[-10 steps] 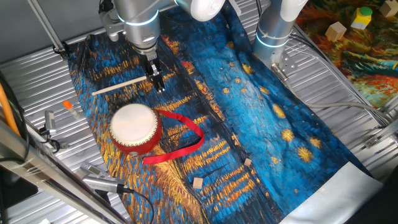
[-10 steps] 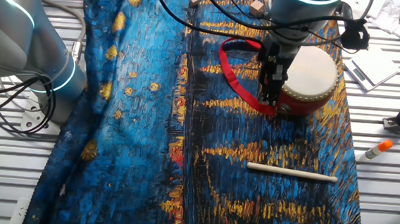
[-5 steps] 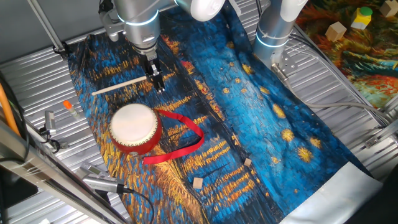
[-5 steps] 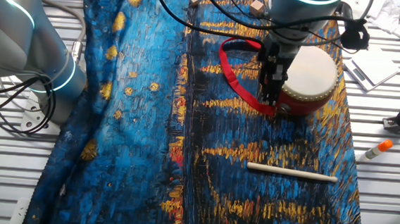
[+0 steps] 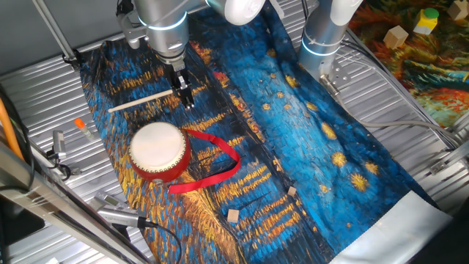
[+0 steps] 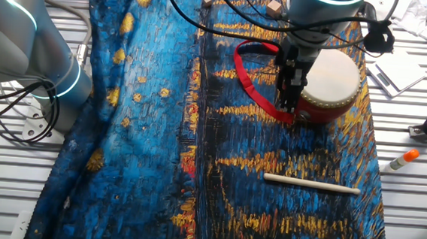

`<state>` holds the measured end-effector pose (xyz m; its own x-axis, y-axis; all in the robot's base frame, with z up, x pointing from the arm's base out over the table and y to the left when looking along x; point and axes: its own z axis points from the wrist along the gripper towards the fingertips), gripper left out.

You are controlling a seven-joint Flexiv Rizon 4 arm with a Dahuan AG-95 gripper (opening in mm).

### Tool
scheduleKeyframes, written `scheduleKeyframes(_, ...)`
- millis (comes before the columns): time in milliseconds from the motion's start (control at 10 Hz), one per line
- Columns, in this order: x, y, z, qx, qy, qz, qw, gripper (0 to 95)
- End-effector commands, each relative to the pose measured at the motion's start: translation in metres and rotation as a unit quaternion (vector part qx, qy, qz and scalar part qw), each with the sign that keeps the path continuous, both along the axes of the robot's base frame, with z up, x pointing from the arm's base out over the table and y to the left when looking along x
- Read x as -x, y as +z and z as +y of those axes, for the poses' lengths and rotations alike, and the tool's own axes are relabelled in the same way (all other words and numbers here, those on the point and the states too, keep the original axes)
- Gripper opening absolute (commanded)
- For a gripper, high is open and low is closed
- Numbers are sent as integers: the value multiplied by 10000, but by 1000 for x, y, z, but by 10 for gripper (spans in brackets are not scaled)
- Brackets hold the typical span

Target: Play the drum

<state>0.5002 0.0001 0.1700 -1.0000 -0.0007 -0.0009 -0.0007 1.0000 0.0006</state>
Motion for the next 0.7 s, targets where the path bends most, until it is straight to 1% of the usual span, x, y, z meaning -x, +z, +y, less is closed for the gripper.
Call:
scheduleKeyframes(100, 0, 0, 0, -475, -108, 5, 9988, 0)
scheduleKeyframes(200, 0, 0, 0, -281, -76, 28, 9996, 0)
scheduleKeyframes(300, 0, 0, 0, -180, -53, 37, 9998, 0)
scheduleKeyframes(700, 2, 1, -1, -158, -23, 42, 9999, 0)
